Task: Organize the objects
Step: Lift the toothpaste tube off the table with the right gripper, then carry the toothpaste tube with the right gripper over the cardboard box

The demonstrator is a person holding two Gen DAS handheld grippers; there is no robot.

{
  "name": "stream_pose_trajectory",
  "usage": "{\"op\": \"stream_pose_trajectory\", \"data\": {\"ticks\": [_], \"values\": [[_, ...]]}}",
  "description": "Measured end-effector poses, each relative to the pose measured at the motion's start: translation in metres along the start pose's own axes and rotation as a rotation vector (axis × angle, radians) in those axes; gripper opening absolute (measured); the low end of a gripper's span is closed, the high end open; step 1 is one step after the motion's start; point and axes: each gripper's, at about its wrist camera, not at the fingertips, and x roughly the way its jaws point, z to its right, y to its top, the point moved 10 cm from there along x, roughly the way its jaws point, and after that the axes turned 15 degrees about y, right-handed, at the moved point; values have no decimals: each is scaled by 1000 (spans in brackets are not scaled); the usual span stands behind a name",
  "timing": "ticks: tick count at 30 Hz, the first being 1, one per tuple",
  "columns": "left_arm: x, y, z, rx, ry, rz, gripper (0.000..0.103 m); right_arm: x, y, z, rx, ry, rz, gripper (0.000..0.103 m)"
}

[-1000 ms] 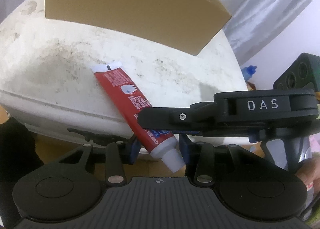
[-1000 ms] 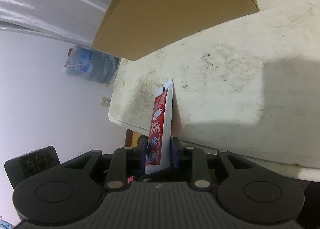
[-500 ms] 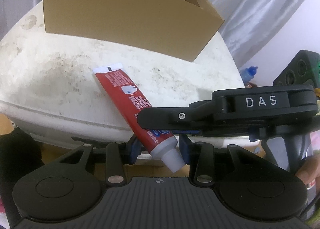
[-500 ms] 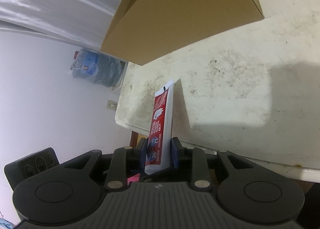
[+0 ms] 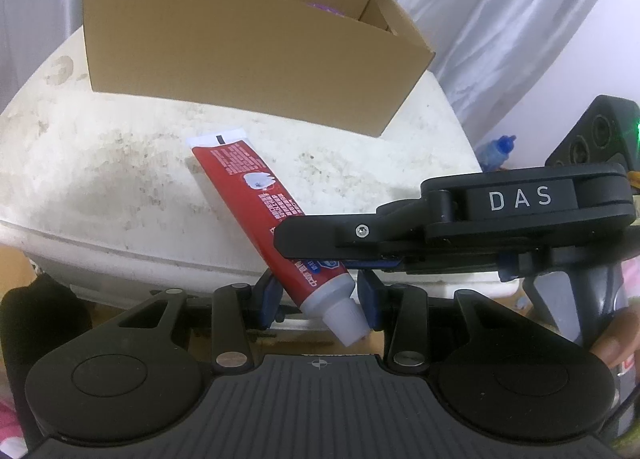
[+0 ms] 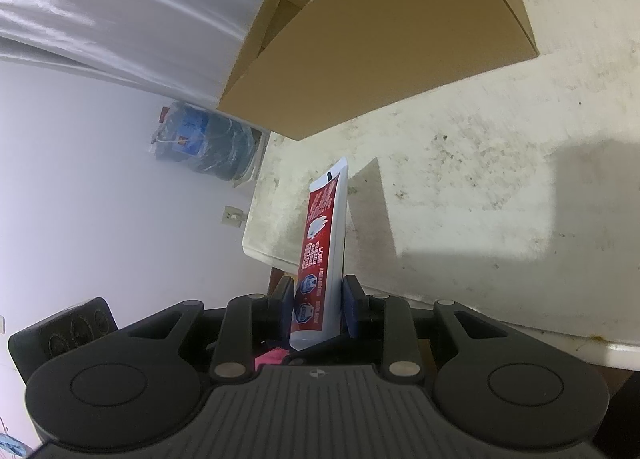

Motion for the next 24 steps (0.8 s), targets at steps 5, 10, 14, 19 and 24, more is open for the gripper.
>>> {"op": "stream_pose_trajectory", "data": {"ticks": [5, 10, 14, 19, 24], "values": [[-6, 4, 0, 13, 7, 21, 40, -2, 2, -7, -17, 9, 5, 30], [-20, 18, -1, 30, 18, 80, 40, -6, 10, -24, -68, 20, 17, 30], [-38, 42, -1, 46, 24, 154, 40, -8, 28, -52, -144, 29, 39, 30], [-50, 85, -4, 41, 23, 231, 40, -4, 66, -83, -249, 25, 45, 30], [-45, 131, -15, 2, 36, 271, 41, 14, 111, -101, -324, 2, -3, 31]]}}
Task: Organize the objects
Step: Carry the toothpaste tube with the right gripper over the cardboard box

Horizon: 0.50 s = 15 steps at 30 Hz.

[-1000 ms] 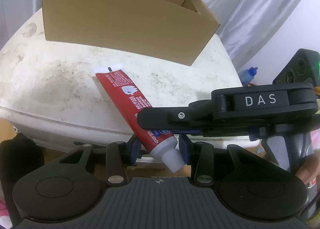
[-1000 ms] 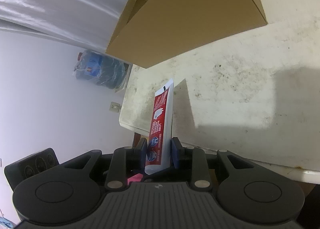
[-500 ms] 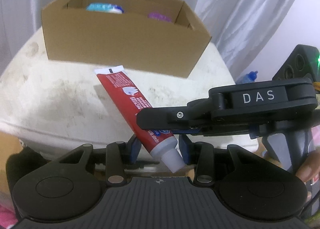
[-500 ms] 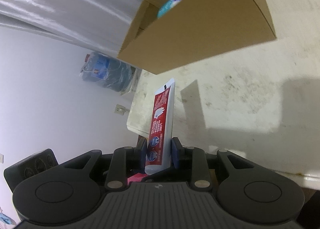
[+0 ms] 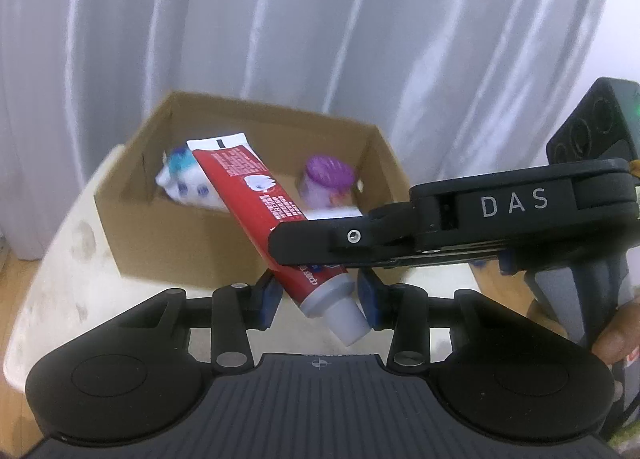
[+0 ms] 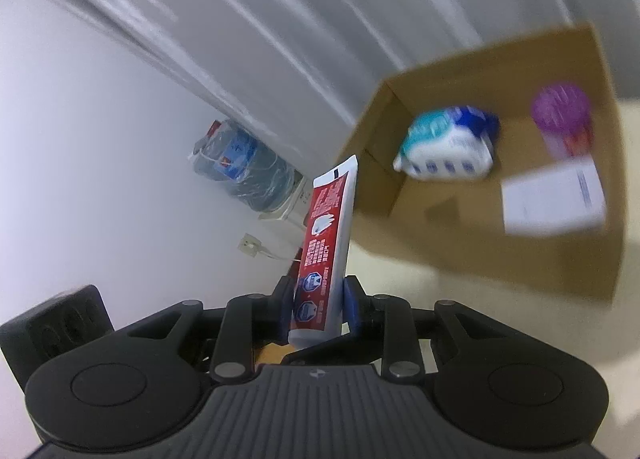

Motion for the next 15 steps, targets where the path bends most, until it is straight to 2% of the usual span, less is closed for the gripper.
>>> {"op": "stream_pose_trajectory", "data": {"ticks": [4, 9, 15], "values": [[27, 21, -10, -40, 8, -20, 41, 22, 34, 18, 10, -7, -67, 32], [65, 40, -25, -94, 10, -61, 42, 50, 58, 42, 40, -6, -141, 32], [98, 46, -39, -152, 42, -132, 42, 83, 72, 63, 54, -27, -252, 33]]}}
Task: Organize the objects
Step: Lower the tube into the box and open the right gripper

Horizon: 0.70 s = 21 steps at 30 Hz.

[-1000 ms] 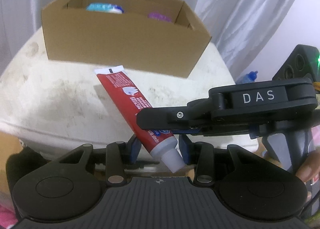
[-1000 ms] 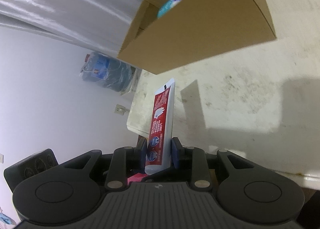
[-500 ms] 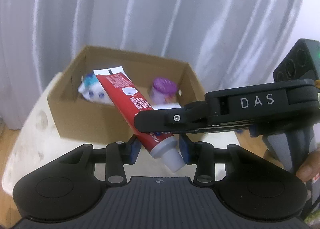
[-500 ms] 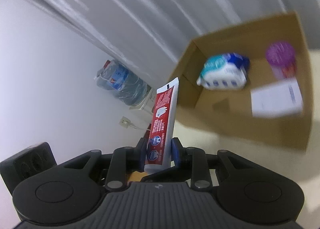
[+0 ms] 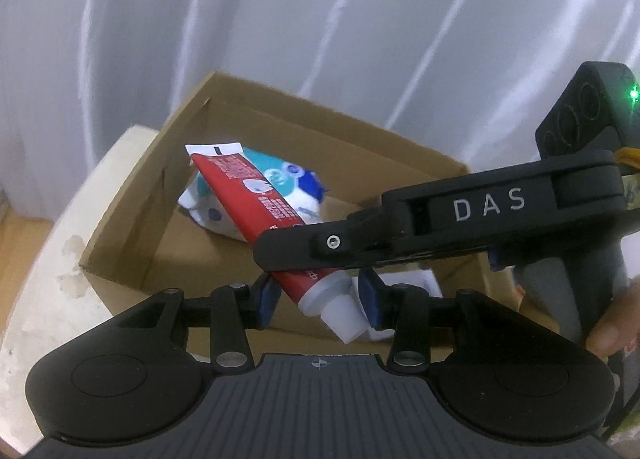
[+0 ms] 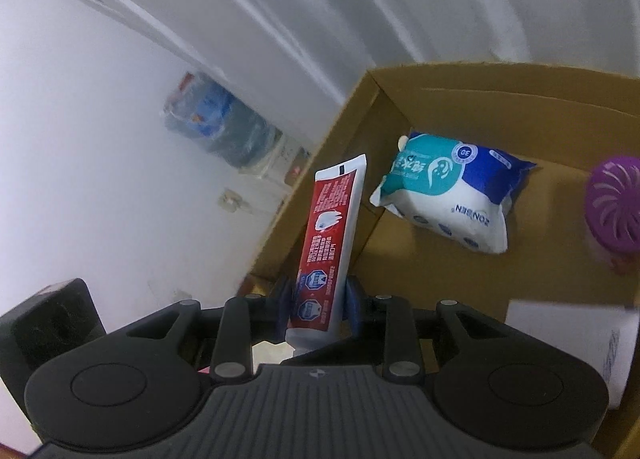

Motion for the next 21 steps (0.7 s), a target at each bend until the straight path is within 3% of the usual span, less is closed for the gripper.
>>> {"op": "stream_pose_trajectory", "data": {"ticks": [5, 8, 17, 21], "values": [[8, 3, 0, 21, 18, -6, 51, 15, 11, 24, 35, -9, -59, 37], [3, 0, 8, 42, -17, 4, 71, 15, 14, 43, 56, -74, -63, 40], [-7, 1, 9, 73, -4, 27, 73, -5, 7, 45, 110, -74, -7, 40], [-27, 1, 10, 103, 12, 82, 82, -31, 8, 23, 66, -84, 78, 49]]}}
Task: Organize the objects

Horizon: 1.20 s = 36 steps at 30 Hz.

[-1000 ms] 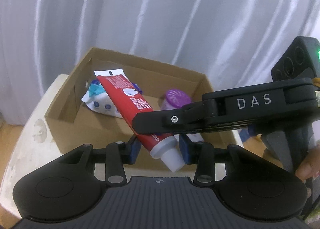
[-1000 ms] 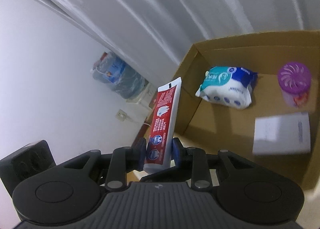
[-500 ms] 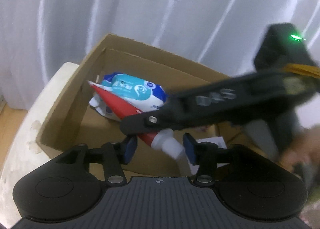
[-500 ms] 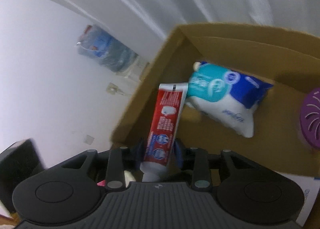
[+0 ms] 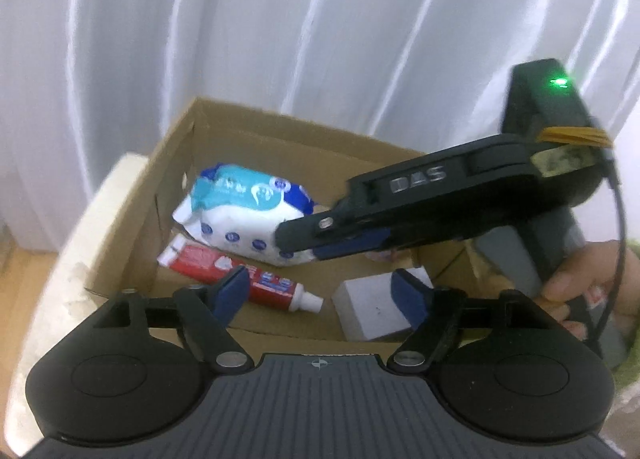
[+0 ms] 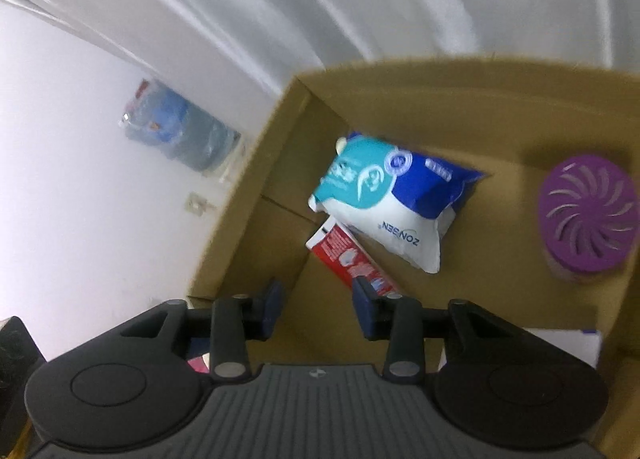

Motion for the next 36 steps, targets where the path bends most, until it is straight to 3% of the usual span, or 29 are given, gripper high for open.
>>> {"op": "stream_pose_trajectory", "data": {"ticks": [4, 6, 12, 15, 20, 23, 29, 36], "values": [[-31, 1, -1, 23, 17, 95, 102, -42, -7, -29, -64, -9, 148, 62], [-45, 0, -3, 27, 26, 134, 102, -63, -13, -43, -107, -36, 229, 67], [-81, -9, -14, -5, 117, 182, 103, -121, -50, -86, -233, -138, 483, 102], [-93, -14, -19, 6, 212, 195, 103, -141, -75, -110, -300, -217, 598, 103], [-97, -23, -26, 42, 329, 187, 103, -154, -106, -125, -326, -407, 710, 103], [-95, -28, -23, 82, 314, 186, 103, -158, -120, -125, -332, -548, 740, 103], [-84, -33, -17, 119, 276, 180, 103, -145, -139, -107, -213, -717, 708, 103], [-74, -33, -22, 169, 274, 158, 103, -115, -143, -91, -132, -755, 591, 103]]}}
